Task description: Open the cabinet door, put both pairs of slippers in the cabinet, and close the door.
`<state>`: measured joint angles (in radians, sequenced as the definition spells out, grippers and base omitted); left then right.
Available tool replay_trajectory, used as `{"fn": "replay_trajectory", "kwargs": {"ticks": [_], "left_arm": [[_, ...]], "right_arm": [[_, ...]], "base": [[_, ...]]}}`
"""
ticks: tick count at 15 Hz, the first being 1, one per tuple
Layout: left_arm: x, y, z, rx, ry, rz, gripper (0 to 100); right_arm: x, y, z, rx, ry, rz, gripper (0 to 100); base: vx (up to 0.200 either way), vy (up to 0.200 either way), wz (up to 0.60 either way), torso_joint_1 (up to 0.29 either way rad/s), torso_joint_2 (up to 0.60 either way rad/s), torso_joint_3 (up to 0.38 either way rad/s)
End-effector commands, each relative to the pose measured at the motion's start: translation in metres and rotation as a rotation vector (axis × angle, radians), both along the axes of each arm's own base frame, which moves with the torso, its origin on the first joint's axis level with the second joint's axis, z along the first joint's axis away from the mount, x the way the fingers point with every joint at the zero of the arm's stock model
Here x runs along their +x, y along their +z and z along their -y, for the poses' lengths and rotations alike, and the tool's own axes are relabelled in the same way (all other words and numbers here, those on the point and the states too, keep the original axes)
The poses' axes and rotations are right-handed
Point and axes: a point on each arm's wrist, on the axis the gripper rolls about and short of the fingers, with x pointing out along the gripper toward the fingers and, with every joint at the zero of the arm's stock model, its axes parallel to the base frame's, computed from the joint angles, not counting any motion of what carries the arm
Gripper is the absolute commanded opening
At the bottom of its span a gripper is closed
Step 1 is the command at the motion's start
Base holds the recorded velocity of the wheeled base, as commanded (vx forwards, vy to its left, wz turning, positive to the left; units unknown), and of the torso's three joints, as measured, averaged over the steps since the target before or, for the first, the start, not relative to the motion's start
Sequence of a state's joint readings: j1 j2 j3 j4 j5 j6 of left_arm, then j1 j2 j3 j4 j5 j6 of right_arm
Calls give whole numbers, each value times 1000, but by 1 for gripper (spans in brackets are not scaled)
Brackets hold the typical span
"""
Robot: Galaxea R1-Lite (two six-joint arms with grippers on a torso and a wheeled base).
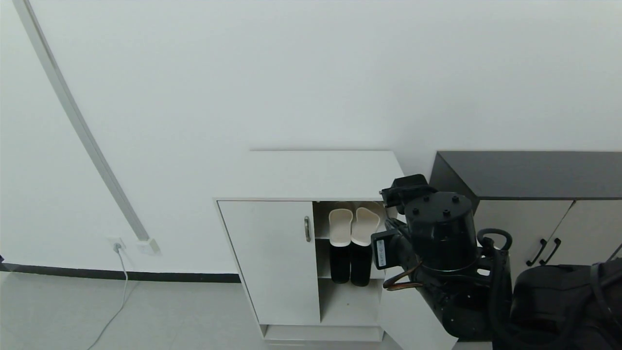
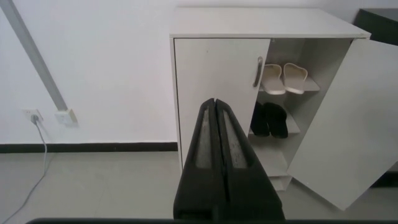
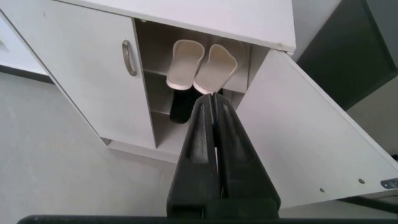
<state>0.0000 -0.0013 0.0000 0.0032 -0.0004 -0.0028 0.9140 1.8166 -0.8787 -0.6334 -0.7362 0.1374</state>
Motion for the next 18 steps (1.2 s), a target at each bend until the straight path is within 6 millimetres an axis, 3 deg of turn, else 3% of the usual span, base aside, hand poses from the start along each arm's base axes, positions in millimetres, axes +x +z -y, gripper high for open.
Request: {"fn": "replay_trajectory", "kwargs": {"ticks": [1, 6, 11, 18], "left_arm": [[0, 0, 0, 0, 0, -1, 0], [0, 0, 0, -3, 0, -1, 0], [0, 0, 0, -3, 0, -1, 0], [0, 0, 0, -3, 0, -1, 0]], "right_arm": [[3, -3, 1, -12, -7, -6, 0], [3, -4, 2, -15, -12, -6, 0], [6, -2, 4, -10, -23, -2, 0], [20, -4, 13, -18, -68, -4, 0]], "base": [[0, 0, -600, 2, -2, 7], [0, 0, -600, 8, -1, 0], [0, 0, 0, 0, 0, 0], [-171, 0, 0, 3, 1, 1]]}}
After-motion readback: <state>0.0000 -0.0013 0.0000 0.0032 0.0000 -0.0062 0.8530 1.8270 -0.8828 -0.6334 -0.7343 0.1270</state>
